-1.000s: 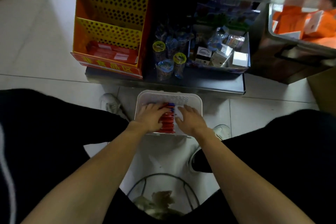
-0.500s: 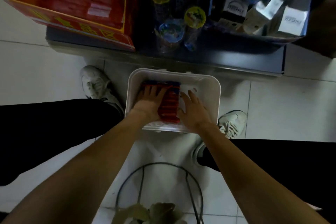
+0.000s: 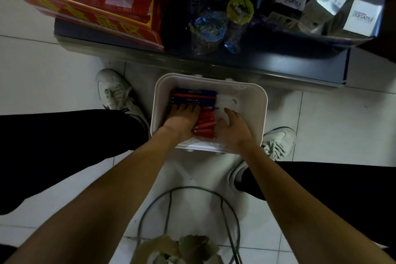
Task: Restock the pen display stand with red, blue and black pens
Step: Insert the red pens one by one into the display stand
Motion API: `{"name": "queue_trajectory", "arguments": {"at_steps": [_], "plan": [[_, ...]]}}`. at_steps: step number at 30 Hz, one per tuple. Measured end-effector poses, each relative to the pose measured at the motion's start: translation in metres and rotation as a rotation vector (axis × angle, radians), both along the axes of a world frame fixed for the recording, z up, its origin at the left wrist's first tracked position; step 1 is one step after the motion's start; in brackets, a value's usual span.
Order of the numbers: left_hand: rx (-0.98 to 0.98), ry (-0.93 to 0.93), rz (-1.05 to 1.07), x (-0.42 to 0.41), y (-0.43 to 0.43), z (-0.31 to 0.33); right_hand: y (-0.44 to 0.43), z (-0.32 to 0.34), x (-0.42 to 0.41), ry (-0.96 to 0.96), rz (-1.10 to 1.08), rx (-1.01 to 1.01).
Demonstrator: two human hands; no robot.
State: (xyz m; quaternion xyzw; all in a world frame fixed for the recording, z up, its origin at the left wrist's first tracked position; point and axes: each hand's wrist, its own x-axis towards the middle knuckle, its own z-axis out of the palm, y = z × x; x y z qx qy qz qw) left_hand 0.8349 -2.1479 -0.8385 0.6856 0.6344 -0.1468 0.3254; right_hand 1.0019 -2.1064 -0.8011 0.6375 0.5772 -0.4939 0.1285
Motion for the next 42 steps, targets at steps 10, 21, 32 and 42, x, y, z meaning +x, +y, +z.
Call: {"name": "queue_trajectory", "arguments": {"at_steps": [10,21,32,42], "plan": [[-0.084,-0.261,0.197,-0.012,0.009,0.02,0.013,0.01,0.007,0.214,-0.746,-0.271],[-0.091,-0.217,0.143,-0.006,0.0,0.021,0.01,0.007,0.011,0.22,-0.738,-0.267],[-0.342,-0.705,0.793,-0.017,0.026,0.06,0.017,0.008,0.004,0.228,-0.695,-0.234],[-0.387,-0.908,0.792,-0.009,0.041,0.134,0.022,0.081,0.01,0.393,-0.528,-0.228]]}}
